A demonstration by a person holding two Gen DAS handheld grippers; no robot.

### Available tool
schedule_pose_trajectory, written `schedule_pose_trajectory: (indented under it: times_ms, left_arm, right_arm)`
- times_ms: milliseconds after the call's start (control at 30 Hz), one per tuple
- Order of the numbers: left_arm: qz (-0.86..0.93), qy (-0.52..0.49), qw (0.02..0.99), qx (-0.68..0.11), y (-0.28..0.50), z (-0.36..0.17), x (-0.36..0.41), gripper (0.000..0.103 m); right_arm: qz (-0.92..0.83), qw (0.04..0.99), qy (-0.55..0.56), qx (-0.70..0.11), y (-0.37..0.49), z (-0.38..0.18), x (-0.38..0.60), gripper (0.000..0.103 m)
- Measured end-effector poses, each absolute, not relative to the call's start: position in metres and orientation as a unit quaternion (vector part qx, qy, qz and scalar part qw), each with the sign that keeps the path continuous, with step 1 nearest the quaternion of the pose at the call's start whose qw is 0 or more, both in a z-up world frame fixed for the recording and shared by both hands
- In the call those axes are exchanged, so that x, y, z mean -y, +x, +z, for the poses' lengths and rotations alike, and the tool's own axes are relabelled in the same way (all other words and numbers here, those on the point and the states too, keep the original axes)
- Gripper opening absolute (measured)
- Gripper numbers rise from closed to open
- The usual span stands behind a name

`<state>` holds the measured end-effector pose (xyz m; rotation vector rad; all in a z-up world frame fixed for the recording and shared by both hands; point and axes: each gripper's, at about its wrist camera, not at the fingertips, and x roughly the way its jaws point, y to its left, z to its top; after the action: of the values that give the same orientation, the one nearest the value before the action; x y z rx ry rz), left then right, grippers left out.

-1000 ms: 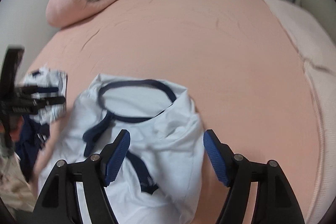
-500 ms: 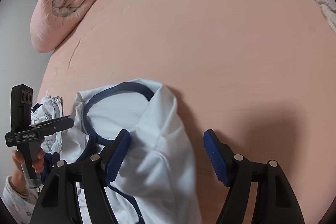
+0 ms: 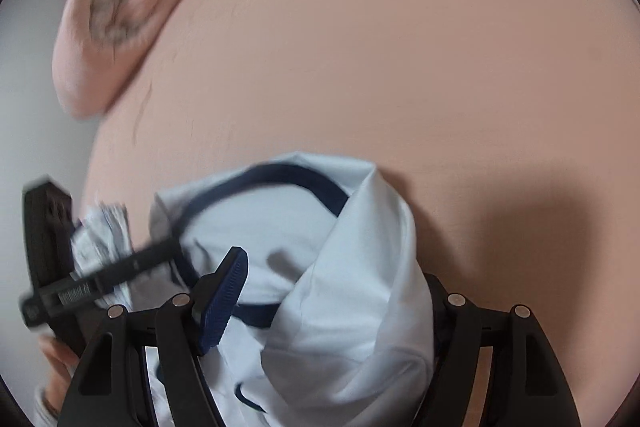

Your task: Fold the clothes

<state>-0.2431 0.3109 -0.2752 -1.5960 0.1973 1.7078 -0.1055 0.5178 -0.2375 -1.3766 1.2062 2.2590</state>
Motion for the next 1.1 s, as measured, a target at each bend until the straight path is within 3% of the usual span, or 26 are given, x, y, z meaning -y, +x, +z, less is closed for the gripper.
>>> schedule_pose_trajectory:
  times_ms: [67, 200, 300, 467, 533, 567, 600, 667, 767, 900, 1100]
  left_arm:
    - [0.673, -0.616, 0.395, -0.109, -0.235, -0.276, -0.316, 0.093]
    - [0.689, -0.584, 0.382, -0.194, -0.211, -0.278, -0.331, 0.093]
    - [0.702, -0.579, 0.362, -0.202, -0.202, -0.278, -0.337, 0.093]
    - [0.686, -0.600, 0.387, -0.145, -0.204, -0.274, -0.333, 0.091]
    - [0.687, -0.605, 0.382, -0.129, -0.207, -0.273, -0.330, 0.080]
    - [0.692, -0.606, 0.373, -0.124, -0.209, -0.273, -0.328, 0.064]
    - [0.697, -0.606, 0.363, -0.122, -0.211, -0.273, -0.325, 0.041]
    - [0.704, -0.610, 0.343, -0.116, -0.215, -0.274, -0.320, 0.025]
    - [0.702, -0.615, 0.348, -0.094, -0.217, -0.274, -0.313, 0.018]
    - [0.712, -0.596, 0.358, -0.097, -0.205, -0.269, -0.311, 0.012]
    - [0.714, -0.583, 0.377, -0.091, -0.189, -0.257, -0.311, 0.011]
  right_arm:
    - [0.763, 0.111, -0.446, -0.453, -0.097, -0.242, -0.526, 0.071]
    - [0.747, 0.119, -0.433, -0.491, -0.084, -0.250, -0.538, 0.043]
    - [0.750, 0.115, -0.417, -0.501, -0.078, -0.252, -0.538, 0.043]
    - [0.748, 0.116, -0.427, -0.495, -0.087, -0.249, -0.539, 0.045]
    - [0.750, 0.117, -0.440, -0.479, -0.091, -0.246, -0.538, 0.044]
    - [0.753, 0.118, -0.449, -0.467, -0.093, -0.244, -0.536, 0.042]
    - [0.753, 0.122, -0.457, -0.457, -0.092, -0.242, -0.537, 0.037]
    - [0.750, 0.137, -0.468, -0.447, -0.093, -0.241, -0.536, 0.024]
    - [0.755, 0.138, -0.464, -0.442, -0.090, -0.239, -0.530, 0.011]
    - [0.769, 0.128, -0.466, -0.418, -0.091, -0.229, -0.519, 0.009]
    - [0.782, 0.122, -0.467, -0.394, -0.086, -0.204, -0.514, 0.009]
